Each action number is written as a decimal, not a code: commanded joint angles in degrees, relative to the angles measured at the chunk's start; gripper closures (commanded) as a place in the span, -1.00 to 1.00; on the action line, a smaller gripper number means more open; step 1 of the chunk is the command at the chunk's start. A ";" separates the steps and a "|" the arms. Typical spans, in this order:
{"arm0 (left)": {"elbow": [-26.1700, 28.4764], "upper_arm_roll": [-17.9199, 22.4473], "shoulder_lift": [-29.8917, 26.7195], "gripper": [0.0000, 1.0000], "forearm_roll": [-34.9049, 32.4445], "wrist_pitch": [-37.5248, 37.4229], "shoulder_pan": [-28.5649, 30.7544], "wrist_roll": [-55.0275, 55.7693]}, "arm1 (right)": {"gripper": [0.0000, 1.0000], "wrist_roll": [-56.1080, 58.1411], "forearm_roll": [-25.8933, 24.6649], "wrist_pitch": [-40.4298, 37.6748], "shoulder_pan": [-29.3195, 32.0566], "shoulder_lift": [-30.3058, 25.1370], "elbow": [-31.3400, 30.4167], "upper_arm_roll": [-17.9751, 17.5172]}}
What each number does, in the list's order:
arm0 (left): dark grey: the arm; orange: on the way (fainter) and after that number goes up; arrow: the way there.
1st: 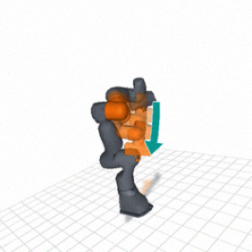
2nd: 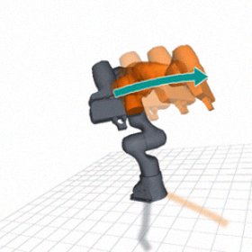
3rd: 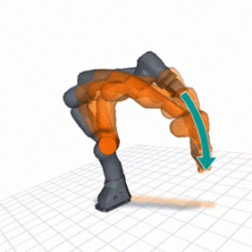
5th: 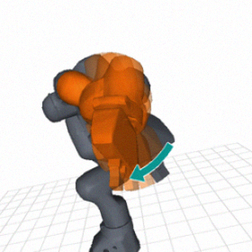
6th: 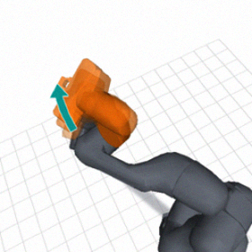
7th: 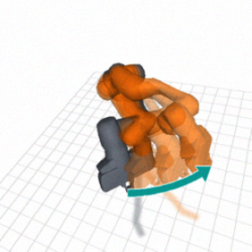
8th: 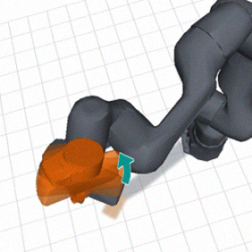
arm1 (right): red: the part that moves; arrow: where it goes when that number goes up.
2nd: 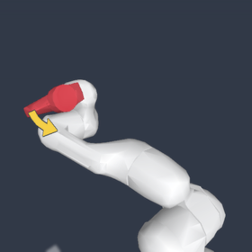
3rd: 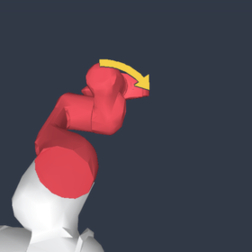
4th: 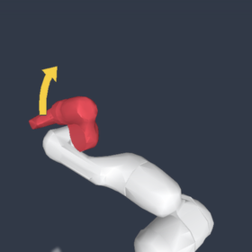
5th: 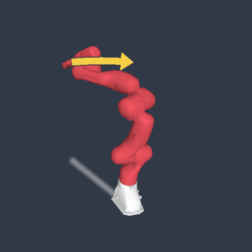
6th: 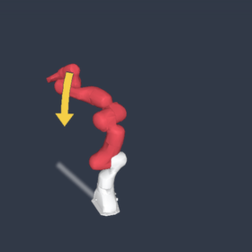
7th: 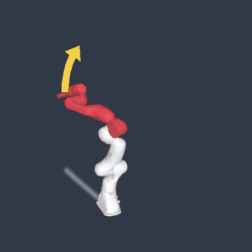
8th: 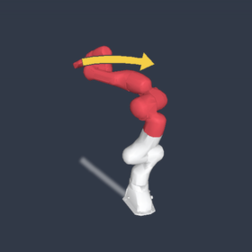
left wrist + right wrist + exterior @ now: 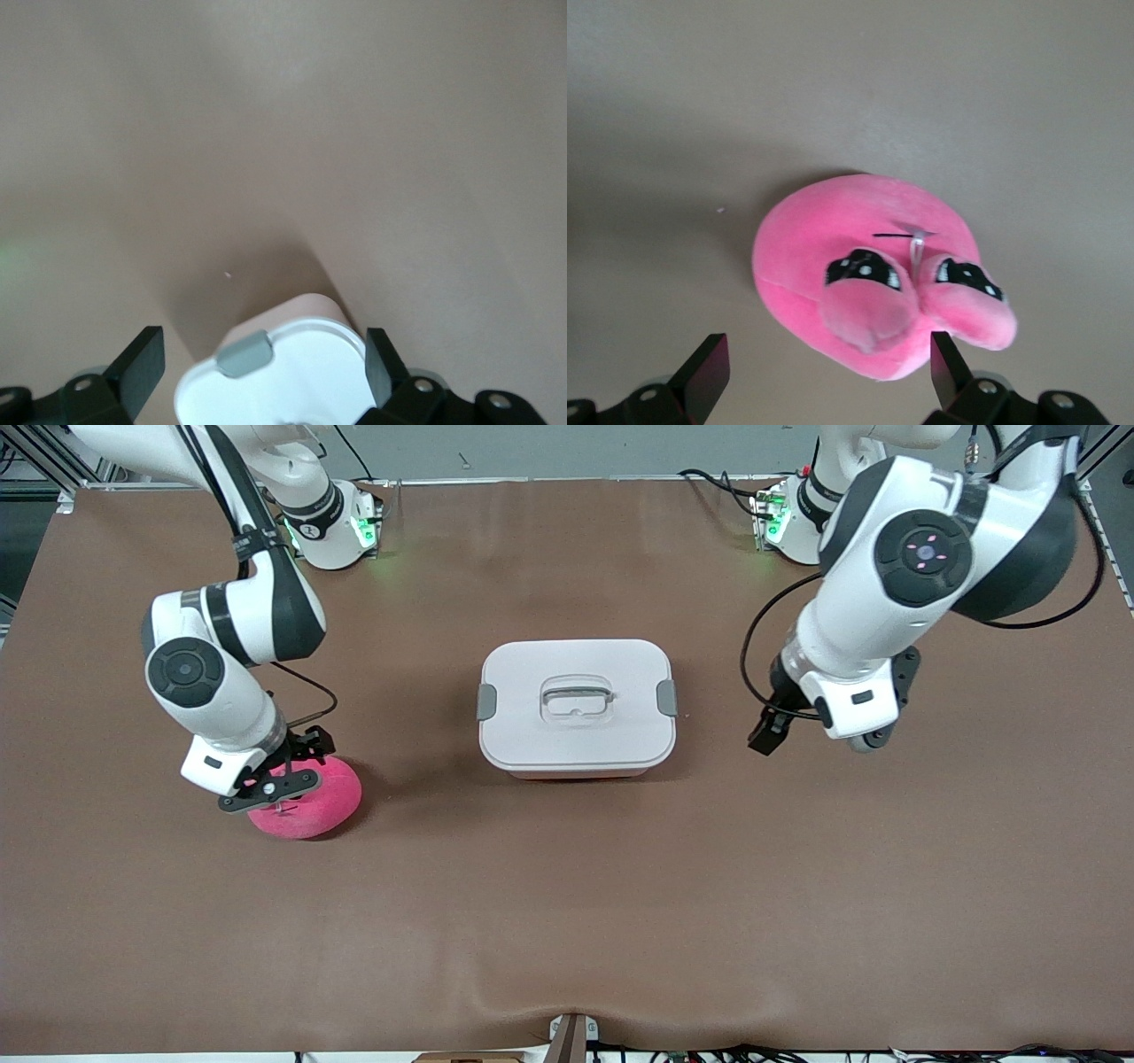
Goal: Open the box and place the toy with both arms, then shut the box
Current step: 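Move the right gripper to the pink plush while the left gripper approaches the box, then lower the left gripper onto the lid handle and grasp it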
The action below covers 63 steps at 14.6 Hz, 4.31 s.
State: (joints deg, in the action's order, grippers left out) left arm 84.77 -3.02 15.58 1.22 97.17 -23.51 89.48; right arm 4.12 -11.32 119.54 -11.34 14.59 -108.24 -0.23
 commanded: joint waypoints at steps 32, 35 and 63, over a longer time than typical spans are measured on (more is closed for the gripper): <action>0.48 0.13 11.58 -1.00 -3.33 14.98 -17.71 46.39 | 0.85 1.42 -3.44 12.38 2.47 2.46 -7.07 -0.47; 1.71 0.12 11.58 -1.00 -3.33 17.16 -19.11 49.81 | 1.00 1.68 -3.44 12.21 2.38 2.37 -6.98 -0.47; 10.59 0.04 9.73 1.00 -3.24 26.93 -23.07 51.67 | 1.00 8.10 -3.44 11.94 4.49 1.93 -6.80 -0.38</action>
State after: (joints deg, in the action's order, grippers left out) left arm 93.61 -3.21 27.19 -0.96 123.41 -46.40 139.74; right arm 11.60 -13.74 131.60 -7.96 17.01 -114.81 -0.05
